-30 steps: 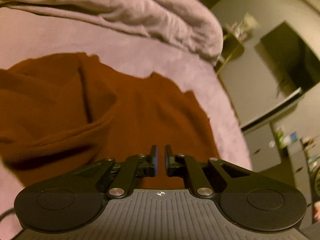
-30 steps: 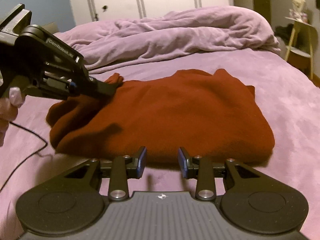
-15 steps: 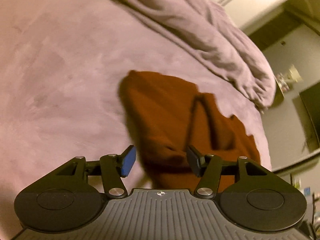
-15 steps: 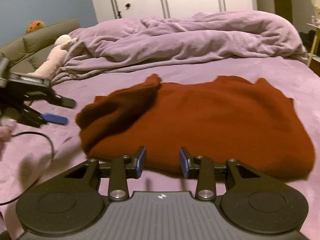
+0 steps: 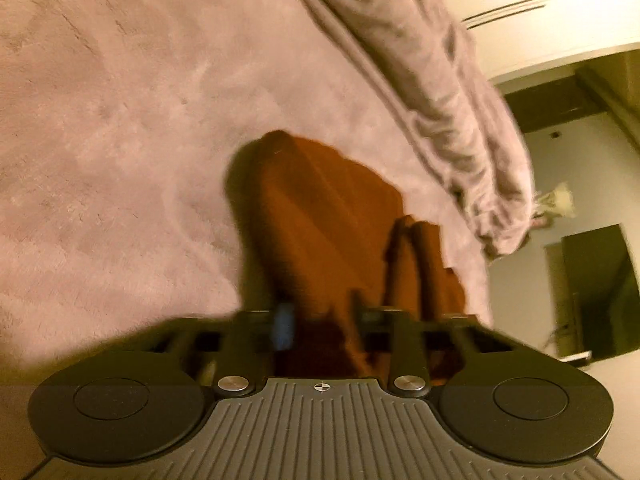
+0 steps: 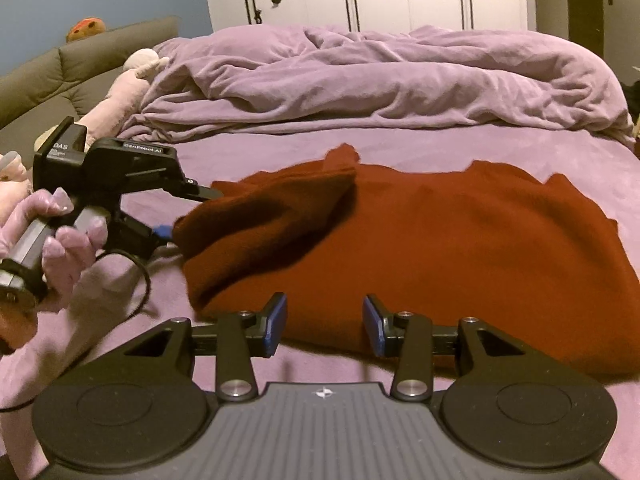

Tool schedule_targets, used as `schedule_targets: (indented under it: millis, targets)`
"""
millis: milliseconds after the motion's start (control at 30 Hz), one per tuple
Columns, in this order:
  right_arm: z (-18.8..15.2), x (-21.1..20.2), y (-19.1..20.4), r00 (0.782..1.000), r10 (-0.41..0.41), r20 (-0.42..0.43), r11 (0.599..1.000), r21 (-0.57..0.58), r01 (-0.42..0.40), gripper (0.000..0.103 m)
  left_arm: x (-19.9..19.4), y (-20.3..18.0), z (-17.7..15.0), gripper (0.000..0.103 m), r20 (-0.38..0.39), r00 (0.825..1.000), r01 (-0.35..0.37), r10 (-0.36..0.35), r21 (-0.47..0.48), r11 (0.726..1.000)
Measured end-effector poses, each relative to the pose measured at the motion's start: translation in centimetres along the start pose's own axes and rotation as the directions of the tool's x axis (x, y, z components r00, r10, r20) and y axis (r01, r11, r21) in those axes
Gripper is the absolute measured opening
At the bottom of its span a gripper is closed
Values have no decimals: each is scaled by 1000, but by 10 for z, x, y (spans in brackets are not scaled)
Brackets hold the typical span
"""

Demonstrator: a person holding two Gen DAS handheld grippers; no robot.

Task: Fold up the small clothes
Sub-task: 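Lift the cardigan corner with the left gripper and fold it toward the right gripper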

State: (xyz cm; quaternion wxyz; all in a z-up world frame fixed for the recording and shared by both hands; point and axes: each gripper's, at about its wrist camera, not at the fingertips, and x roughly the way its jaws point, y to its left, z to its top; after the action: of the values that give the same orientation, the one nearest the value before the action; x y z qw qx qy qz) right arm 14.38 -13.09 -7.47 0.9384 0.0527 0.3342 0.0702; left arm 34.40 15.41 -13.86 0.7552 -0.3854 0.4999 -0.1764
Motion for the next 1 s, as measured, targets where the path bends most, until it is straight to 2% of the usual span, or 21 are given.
schedule_targets:
  millis: [67, 200, 367, 400, 467, 533, 567, 600, 633, 667, 700, 767, 833, 933, 967, 1000]
  targets:
    - [-1, -1, -6, 1000, 4, 2, 1000, 13, -5, 41, 0, -5, -2, 15, -6, 1000, -23, 23, 30, 999]
    - [5, -5, -16, 999, 17, 36, 999, 42, -18, 41, -18, -44, -11, 14, 7, 994, 109, -110, 93, 990]
    - [6, -9, -33, 998, 6, 68, 992, 123, -14, 41, -2, -128, -36, 14, -74, 989, 143, -126, 315, 938]
    - [4, -11, -37, 997, 3, 71, 990, 139, -13, 41, 5, -139, -43, 15, -89, 989, 140, -116, 346, 928]
    - [2, -16, -44, 997, -1, 74, 987, 159, -10, 41, 21, -158, -57, 20, -94, 994, 84, -48, 420, 904]
    - [-2, -20, -50, 997, -10, 72, 987, 162, -2, 41, 42, -172, -76, 29, -96, 995, 19, 35, 511, 859]
    - [-3, -21, -53, 998, -14, 68, 987, 162, 3, 41, 54, -177, -87, 37, -100, 992, -11, 80, 561, 828]
    - [-5, -21, -57, 998, -15, 62, 986, 166, 5, 41, 62, -179, -94, 45, -103, 989, -24, 104, 586, 810]
    - [-6, -22, -61, 998, -13, 57, 985, 172, 3, 41, 72, -177, -99, 51, -126, 987, -6, 100, 593, 805]
    - [-6, -22, -65, 998, -6, 54, 984, 180, -4, 42, 76, -172, -100, 60, -146, 987, 28, 72, 587, 809]
    - [-6, -23, -68, 999, 6, 51, 981, 192, -16, 42, 74, -170, -100, 65, -145, 988, 46, 46, 573, 818]
    - [-4, -25, -73, 998, 30, 55, 979, 201, -41, 43, 62, -169, -94, 68, -154, 988, 80, 0, 513, 855]
    - [-3, -24, -77, 997, 44, 59, 978, 199, -55, 48, 43, -165, -86, 68, -147, 989, 92, -28, 453, 887]
    - [1, -21, -79, 996, 59, 60, 978, 198, -69, 48, 3, -152, -80, 74, -73, 994, 103, -80, 413, 905]
    - [3, -19, -79, 996, 70, 61, 975, 208, -81, 48, -10, -145, -79, 79, -32, 997, 79, -72, 403, 912]
    - [5, -18, -81, 994, 85, 66, 970, 221, -98, 48, -14, -142, -76, 79, -2, 999, 46, -49, 397, 917]
